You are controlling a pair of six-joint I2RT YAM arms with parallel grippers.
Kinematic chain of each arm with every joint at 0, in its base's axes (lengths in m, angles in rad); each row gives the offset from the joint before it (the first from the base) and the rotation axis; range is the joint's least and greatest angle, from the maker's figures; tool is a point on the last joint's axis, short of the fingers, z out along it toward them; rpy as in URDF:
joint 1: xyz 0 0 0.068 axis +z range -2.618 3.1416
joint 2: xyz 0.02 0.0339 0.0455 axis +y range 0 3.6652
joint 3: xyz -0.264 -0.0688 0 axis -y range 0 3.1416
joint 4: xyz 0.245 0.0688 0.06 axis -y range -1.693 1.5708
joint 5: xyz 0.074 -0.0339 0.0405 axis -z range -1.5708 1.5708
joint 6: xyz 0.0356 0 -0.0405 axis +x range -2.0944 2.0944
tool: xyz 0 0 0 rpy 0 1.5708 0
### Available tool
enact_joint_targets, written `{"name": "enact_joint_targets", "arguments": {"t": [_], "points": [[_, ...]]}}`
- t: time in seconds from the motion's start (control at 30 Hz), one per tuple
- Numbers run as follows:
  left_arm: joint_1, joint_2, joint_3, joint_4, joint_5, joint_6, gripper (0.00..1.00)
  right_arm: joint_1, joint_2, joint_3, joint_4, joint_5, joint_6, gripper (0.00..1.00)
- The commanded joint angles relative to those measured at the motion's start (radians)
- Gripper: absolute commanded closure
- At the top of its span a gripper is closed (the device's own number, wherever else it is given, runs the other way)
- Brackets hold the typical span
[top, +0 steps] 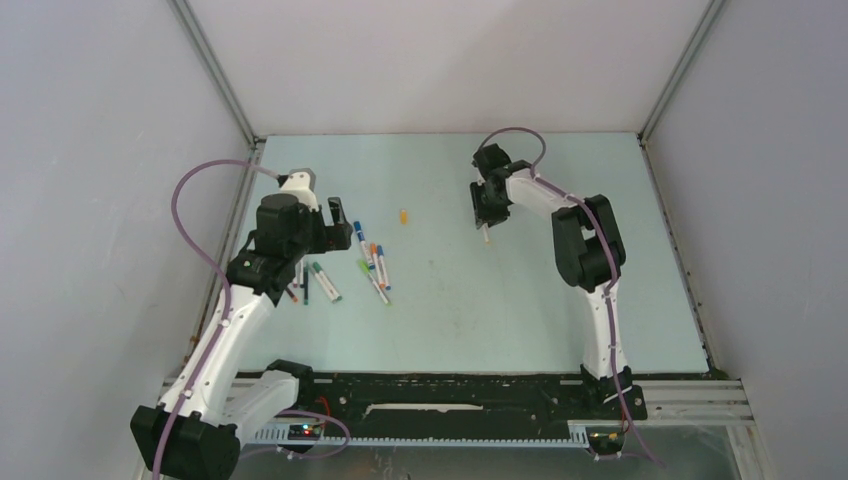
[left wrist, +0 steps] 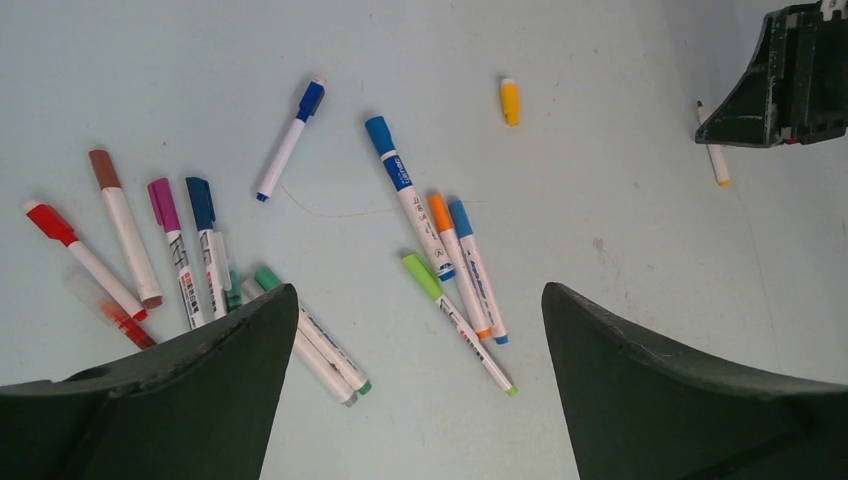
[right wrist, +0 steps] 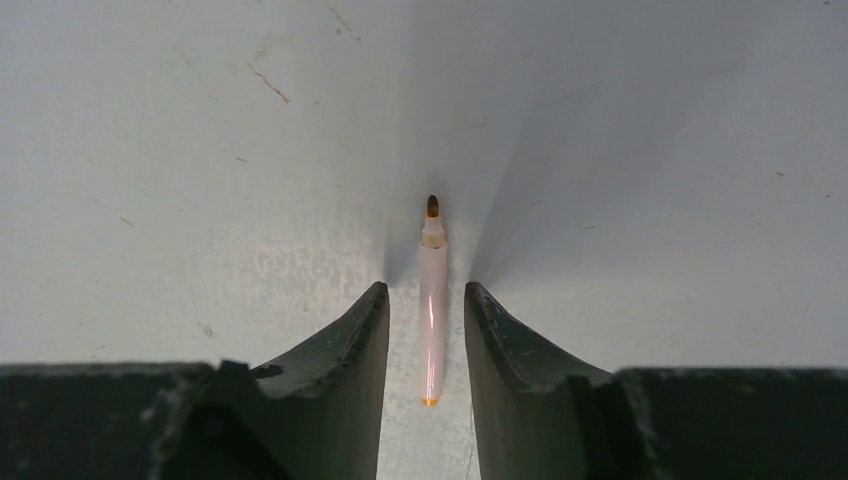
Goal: Open the pen caps
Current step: Place the pen at the center of the board, then pick up the pen from the center of the board.
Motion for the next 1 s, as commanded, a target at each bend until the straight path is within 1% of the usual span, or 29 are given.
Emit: {"name": "enact_joint_targets", "arguments": {"t": [0.0, 0.07, 0.1, 0.17, 0.27, 0.33, 0.4, 0.43, 0.47, 0.5, 0.57, 0.63, 0.73, 0.77, 0.87, 0.97], "points": [[0.009, -0.017, -0.005, 0.004, 0.012, 0.027, 0.06, 0.029, -0.104, -0.01, 0.025, 0.048, -0.026, 0.64], [0.009, -0.025, -0.006, 0.006, 0.016, 0.027, 0.06, 0.04, -0.151, -0.032, 0.035, 0.061, -0.046, 0.63], [0.009, -0.03, -0.007, 0.01, 0.045, 0.028, 0.06, 0.047, -0.179, -0.049, 0.044, 0.066, -0.059, 0.63], [0.009, -0.04, -0.01, 0.018, 0.067, 0.029, 0.06, 0.07, -0.254, -0.1, 0.069, 0.09, -0.096, 0.61], [0.008, -0.055, -0.011, 0.024, 0.078, 0.021, 0.05, 0.103, -0.396, -0.202, 0.128, 0.111, -0.155, 0.54], [0.01, -0.07, -0.012, 0.032, 0.069, 0.002, 0.04, 0.12, -0.475, -0.272, 0.151, 0.116, -0.201, 0.45], [0.01, -0.087, -0.021, 0.05, 0.053, -0.036, 0.01, 0.124, -0.545, -0.317, 0.158, 0.107, -0.243, 0.39], [0.011, -0.099, -0.035, 0.069, 0.053, -0.057, 0.0, 0.122, -0.582, -0.336, 0.155, 0.09, -0.27, 0.37], [0.012, -0.111, -0.051, 0.101, 0.059, -0.079, 0.0, 0.116, -0.616, -0.359, 0.151, 0.052, -0.3, 0.35], [0.012, -0.122, -0.067, 0.119, 0.058, -0.099, 0.0, 0.104, -0.656, -0.384, 0.144, -0.018, -0.33, 0.33], [0.012, -0.136, -0.084, 0.131, 0.047, -0.143, 0.0, 0.043, -0.741, -0.441, 0.139, -0.207, -0.379, 0.32], [0.013, -0.145, -0.103, 0.145, 0.051, -0.189, 0.0, -0.064, -0.826, -0.504, 0.137, -0.433, -0.422, 0.32], [0.015, -0.151, -0.131, 0.161, 0.095, -0.252, 0.0, -0.219, -0.979, -0.627, 0.189, -0.699, -0.443, 0.3], [0.016, -0.147, -0.136, 0.159, 0.111, -0.274, 0.0, -0.264, -1.033, -0.672, 0.223, -0.769, -0.437, 0.28], [0.016, -0.133, -0.157, 0.154, 0.162, -0.361, 0.0, -0.391, -1.178, -0.815, 0.35, -0.915, -0.376, 0.18], [0.016, -0.113, -0.213, 0.19, 0.216, -0.448, 0.0, -0.507, -1.241, -0.878, 0.392, -1.007, -0.331, 0.16]]}}
